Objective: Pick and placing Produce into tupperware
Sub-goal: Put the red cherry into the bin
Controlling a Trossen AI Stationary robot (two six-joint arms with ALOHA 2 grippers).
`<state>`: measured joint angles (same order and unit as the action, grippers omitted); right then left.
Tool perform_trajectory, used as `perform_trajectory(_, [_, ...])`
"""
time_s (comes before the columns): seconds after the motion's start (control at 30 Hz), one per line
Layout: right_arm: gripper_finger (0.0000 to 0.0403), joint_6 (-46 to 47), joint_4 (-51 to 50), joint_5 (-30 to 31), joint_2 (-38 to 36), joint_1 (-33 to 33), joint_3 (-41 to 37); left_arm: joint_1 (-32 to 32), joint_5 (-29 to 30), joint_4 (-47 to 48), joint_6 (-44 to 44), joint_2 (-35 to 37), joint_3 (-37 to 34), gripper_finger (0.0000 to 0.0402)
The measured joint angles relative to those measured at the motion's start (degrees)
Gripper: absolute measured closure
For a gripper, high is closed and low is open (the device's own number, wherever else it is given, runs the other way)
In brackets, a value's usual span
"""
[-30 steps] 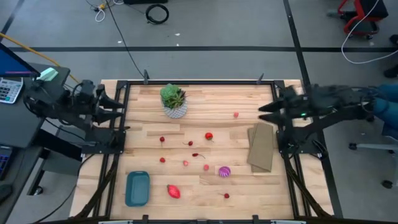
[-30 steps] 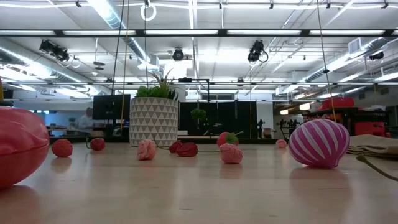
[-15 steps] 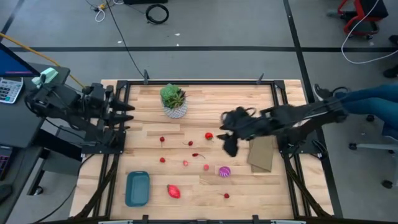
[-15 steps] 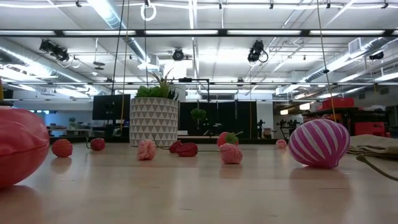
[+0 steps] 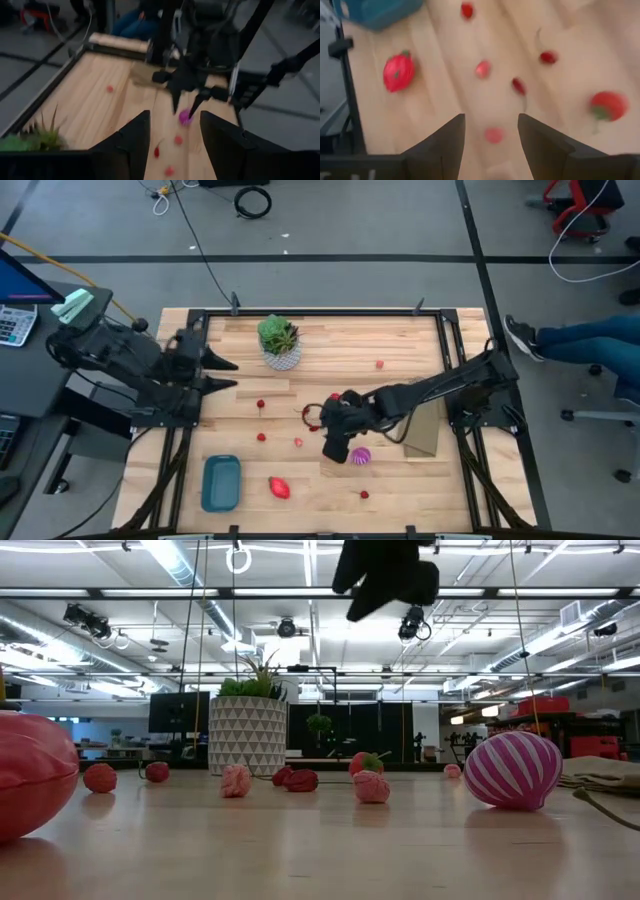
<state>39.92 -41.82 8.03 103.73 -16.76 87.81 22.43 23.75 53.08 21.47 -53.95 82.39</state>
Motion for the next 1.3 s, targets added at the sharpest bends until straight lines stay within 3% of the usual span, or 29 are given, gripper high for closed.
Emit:
perform_trajectory(0.13, [0.0211,0.21,-0.02,-2.73,1.39,-0.56,-0.02,0.23,-0.01,3.37,0.00,-2.56,0.00,0.0223])
perform_trajectory(0.6, [0.0211,3.87,0.22,-2.12,-0.24,-0.65,0.00,1.28,-3.04,4.90,4.87,-13.94,0.00,0.0221])
perform_trajectory(0.97, [0.0211,3.51,0.29,-2.07,-0.27,-0.60,0.00,0.47,-3.87,21.07,14.56,-24.46,-0.09,0.0225])
perform_trajectory(1.3, [0.0211,3.43,0.31,-2.06,-0.27,-0.67,0.00,-0.83,-0.67,20.13,18.64,-30.34,-11.94,0.0226])
